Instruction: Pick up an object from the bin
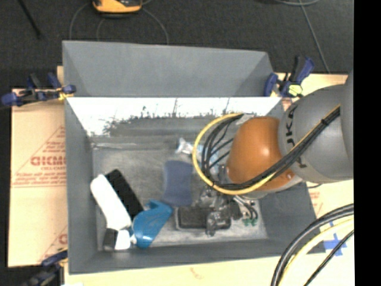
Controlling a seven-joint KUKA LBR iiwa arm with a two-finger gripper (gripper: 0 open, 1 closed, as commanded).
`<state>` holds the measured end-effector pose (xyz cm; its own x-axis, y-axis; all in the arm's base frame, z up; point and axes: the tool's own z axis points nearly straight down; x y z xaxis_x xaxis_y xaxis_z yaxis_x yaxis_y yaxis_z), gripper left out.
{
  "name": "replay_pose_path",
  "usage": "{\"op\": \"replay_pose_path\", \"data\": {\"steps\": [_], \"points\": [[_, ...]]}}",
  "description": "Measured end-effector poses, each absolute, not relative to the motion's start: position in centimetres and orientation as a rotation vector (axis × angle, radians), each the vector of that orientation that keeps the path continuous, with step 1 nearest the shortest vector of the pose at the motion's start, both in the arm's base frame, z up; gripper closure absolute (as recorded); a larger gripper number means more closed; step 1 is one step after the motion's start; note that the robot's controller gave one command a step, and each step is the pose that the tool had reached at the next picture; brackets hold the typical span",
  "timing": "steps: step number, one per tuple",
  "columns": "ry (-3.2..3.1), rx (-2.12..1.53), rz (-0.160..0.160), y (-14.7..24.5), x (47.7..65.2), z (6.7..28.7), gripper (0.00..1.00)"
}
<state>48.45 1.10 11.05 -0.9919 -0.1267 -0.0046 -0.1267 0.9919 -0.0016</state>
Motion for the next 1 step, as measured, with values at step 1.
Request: {"op": "replay_pose_path", "data": {"steps": [1], "points": [[3.130,-0.201,-0.002,1.08,48.48,11.30,1.00]]}}
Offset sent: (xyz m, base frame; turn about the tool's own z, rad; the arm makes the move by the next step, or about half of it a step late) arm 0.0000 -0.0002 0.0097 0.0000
